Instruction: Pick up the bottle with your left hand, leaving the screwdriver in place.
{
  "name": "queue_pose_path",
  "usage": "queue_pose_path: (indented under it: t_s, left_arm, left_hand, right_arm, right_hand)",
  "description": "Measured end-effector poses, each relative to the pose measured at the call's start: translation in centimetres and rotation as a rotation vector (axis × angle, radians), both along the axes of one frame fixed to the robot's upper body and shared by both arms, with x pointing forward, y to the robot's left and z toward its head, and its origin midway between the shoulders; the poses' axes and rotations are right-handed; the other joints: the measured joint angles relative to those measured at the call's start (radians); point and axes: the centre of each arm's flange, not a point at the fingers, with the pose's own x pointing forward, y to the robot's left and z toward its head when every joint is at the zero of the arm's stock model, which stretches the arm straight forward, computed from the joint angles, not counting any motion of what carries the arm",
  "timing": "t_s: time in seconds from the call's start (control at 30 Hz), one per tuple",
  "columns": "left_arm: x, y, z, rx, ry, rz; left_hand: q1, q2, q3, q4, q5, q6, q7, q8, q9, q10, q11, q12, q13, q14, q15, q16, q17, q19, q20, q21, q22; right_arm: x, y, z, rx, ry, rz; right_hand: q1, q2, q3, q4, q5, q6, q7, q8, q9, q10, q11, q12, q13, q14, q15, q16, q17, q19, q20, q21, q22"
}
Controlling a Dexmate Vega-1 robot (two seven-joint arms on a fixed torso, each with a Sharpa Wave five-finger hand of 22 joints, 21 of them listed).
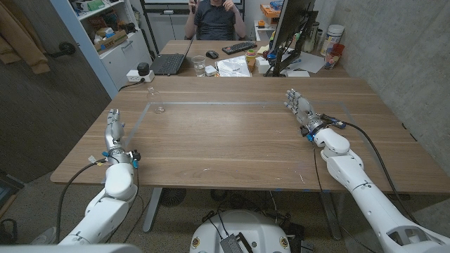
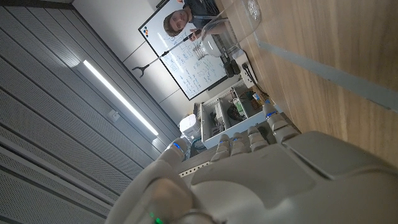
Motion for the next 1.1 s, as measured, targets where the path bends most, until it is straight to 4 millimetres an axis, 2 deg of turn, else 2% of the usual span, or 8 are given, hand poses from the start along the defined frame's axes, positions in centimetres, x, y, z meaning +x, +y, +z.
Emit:
queue_pose_path:
  t_s: [0.17,0.33,0.53,0.63,0.67,0.83,0.97,1.1]
  left_arm:
    - [1.2,0.4,0.2,0.008,0.012,0.004]
    - [2.5,0.9,0.6,0.016,0.02,0.012]
    - [3.9,1.4,1.1,0.024,0.026,0.021]
    - [4.6,1.6,1.5,0.03,0.027,0.02]
    - [5.2,1.8,1.8,0.032,0.029,0.023]
    - [6.7,1.9,2.8,0.046,0.037,0.014]
    - [7.8,1.8,3.7,0.066,0.043,0.002]
    - [9.0,1.7,4.8,0.094,0.05,-0.004]
  left_hand:
    - [0.0,0.0,-0.003,-0.003,0.0,-0.006,-0.01,0.0,0.0,0.007,0.0,0.0,0.0,0.011,0.001,0.0,0.0,0.013,0.013,0.0,-0.002]
    - [0.0,0.0,-0.01,-0.004,0.0,-0.025,-0.036,-0.005,0.0,0.01,-0.004,0.0,0.0,0.021,-0.001,0.0,0.0,0.023,0.023,0.0,-0.002]
    - [0.0,0.0,-0.018,-0.004,0.0,-0.036,-0.047,-0.005,0.0,0.026,-0.01,0.0,0.0,0.036,0.0,0.008,0.0,0.036,0.036,0.0,-0.002]
    - [-0.007,-0.007,-0.023,-0.009,0.0,-0.037,-0.048,-0.005,0.0,0.032,-0.008,0.001,0.0,0.047,0.0,0.008,0.0,0.042,0.03,0.0,-0.002]
    - [-0.013,-0.014,-0.031,-0.011,0.0,-0.04,-0.051,-0.005,0.0,0.04,-0.008,0.006,0.0,0.052,-0.004,0.008,0.0,0.043,0.029,0.0,-0.002]
    - [-0.013,-0.092,-0.073,-0.033,0.0,-0.036,-0.057,-0.005,0.0,0.061,-0.015,0.007,0.0,0.069,-0.014,0.008,0.0,0.057,0.021,0.0,-0.007]
    - [-0.004,-0.156,-0.106,-0.056,0.011,-0.026,-0.035,-0.005,0.0,0.075,-0.007,0.007,0.005,0.073,-0.01,0.008,0.0,0.068,0.022,-0.007,-0.007]
    - [0.007,-0.188,-0.121,-0.071,0.019,-0.031,-0.029,-0.005,0.0,0.084,-0.002,0.007,0.005,0.085,-0.008,0.008,0.0,0.081,0.026,-0.013,-0.007]
  right_arm:
    - [-1.1,0.0,-0.7,-0.025,-0.001,0.0]
    - [-1.8,0.0,-1.1,-0.04,-0.002,-0.002]
    - [-2.9,-0.1,-1.6,-0.061,-0.005,-0.003]
    - [-3.5,-0.2,-1.8,-0.072,-0.006,-0.002]
    - [-3.6,-0.2,-1.8,-0.075,-0.007,-0.002]
    - [-4.2,-0.2,-2.1,-0.09,-0.007,-0.001]
    - [-4.6,-0.2,-2.4,-0.099,-0.004,-0.002]
    - [-4.9,-0.2,-2.5,-0.102,-0.004,-0.006]
  right_hand:
    - [0.0,0.0,0.0,0.0,0.0,0.0,0.0,0.0,0.0,0.0,0.0,0.0,0.0,0.0,0.0,0.0,0.0,0.0,0.0,0.0,0.0]
    - [0.0,0.0,0.0,0.0,0.0,0.0,0.0,0.0,0.0,0.0,0.0,0.0,0.0,0.0,0.0,0.0,0.0,0.0,0.0,0.0,0.0]
    - [0.0,0.0,0.0,0.0,0.0,0.0,0.0,0.0,0.0,0.0,0.0,0.0,0.0,0.0,0.0,0.003,0.0,0.0,0.0,0.0,0.0]
    - [0.0,0.0,0.0,0.0,0.0,0.002,-0.002,0.0,0.0,0.0,0.0,0.0,0.0,0.0,0.0,0.007,0.0,0.0,0.0,0.0,0.0]
    - [0.0,0.0,0.0,0.0,0.0,0.004,-0.004,0.0,0.0,0.0,0.0,0.0,0.0,0.0,0.0,0.007,0.0,0.0,0.0,0.0,0.0]
    - [0.0,0.0,0.0,0.0,0.0,0.004,-0.004,0.0,0.0,0.0,0.0,0.0,0.0,0.0,0.0,0.007,0.0,0.0,0.0,0.0,0.0]
    - [0.0,0.0,0.0,0.0,0.0,0.004,-0.004,0.0,0.0,0.0,0.0,0.0,0.0,0.0,0.0,0.007,0.0,0.0,0.0,0.0,0.0]
    - [0.0,0.0,0.0,0.0,0.0,0.004,-0.004,0.002,0.0,0.0,0.0,0.0,0.0,0.0,0.0,0.007,0.0,0.0,0.0,0.0,0.0]
